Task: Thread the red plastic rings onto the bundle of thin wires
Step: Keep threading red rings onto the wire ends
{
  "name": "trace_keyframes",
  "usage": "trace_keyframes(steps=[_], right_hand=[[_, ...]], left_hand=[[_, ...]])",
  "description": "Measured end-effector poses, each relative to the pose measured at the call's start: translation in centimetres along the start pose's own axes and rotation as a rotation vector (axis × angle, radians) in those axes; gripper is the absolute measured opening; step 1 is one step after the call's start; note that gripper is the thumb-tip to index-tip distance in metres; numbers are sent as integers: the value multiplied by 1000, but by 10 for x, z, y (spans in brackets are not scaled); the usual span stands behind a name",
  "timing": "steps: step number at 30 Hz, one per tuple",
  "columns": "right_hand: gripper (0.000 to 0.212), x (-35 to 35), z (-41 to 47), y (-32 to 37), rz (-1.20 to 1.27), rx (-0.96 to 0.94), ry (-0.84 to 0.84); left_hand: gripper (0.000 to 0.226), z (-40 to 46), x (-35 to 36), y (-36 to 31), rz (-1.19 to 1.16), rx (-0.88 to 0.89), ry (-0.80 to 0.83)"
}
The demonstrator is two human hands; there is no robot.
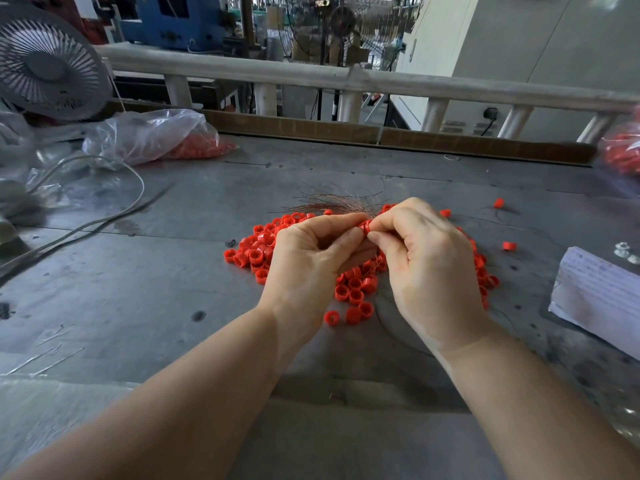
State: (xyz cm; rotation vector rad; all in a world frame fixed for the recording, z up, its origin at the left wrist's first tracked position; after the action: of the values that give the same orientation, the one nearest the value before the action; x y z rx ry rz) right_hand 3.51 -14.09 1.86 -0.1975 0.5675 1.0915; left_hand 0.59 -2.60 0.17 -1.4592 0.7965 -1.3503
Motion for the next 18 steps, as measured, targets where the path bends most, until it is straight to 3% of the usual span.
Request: trace_keyframes(steps=[9, 18], right_hand=[[4, -2, 1, -3, 113, 6, 20], [3, 0, -1, 0, 40, 8, 23]], left_hand=[[22, 0, -2, -1, -4, -5, 34], [21, 1, -2, -1, 2, 8, 30]])
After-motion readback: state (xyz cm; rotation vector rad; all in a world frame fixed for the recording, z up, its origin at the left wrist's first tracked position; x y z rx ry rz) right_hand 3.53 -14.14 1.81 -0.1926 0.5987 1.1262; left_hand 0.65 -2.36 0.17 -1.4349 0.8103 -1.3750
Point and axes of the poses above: each hand's wrist, its own z-axis towards the middle knuckle, its own x-axis out of the palm, y = z × x, the point moved 1 cm from there along z, towards the middle knuckle, and after that the axes turned 10 degrees about -x, right-handed, at the moved point
